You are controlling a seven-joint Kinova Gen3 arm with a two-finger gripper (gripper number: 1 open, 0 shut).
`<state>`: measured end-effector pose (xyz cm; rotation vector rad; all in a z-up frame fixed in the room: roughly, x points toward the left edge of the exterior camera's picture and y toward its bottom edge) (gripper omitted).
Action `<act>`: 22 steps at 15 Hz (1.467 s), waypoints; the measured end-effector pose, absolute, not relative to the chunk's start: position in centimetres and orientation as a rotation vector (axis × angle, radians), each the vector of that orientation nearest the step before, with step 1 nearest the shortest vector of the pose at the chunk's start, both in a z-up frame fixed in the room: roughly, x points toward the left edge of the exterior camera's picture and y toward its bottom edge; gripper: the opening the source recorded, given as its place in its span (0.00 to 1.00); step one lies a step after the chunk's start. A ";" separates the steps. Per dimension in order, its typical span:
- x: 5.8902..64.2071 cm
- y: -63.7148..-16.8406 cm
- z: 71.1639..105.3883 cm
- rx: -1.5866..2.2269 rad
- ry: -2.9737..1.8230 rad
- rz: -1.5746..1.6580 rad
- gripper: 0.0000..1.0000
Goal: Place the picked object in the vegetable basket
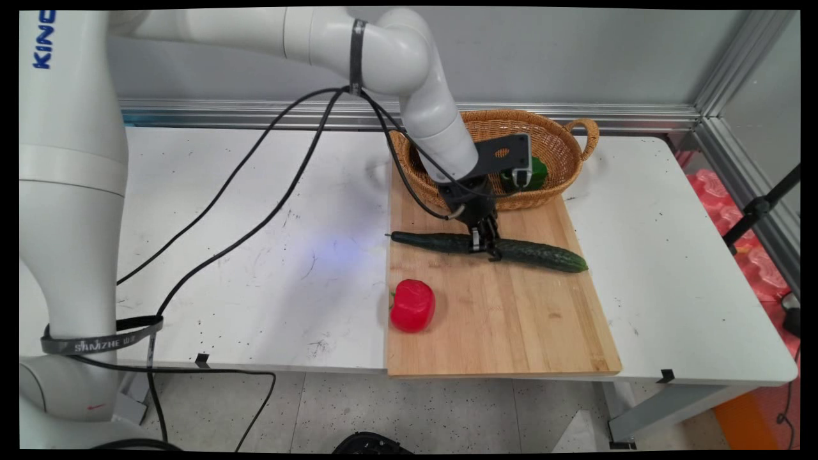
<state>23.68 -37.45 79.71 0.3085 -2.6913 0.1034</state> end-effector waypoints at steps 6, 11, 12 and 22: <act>24.6 -36.3 86.0 0.315 -2.656 0.115 0.00; 27.2 -36.2 92.5 0.404 -2.642 0.215 0.00; 27.7 -36.4 93.2 0.420 -2.644 0.232 0.00; 33.5 -42.5 98.4 0.534 -2.699 0.495 0.00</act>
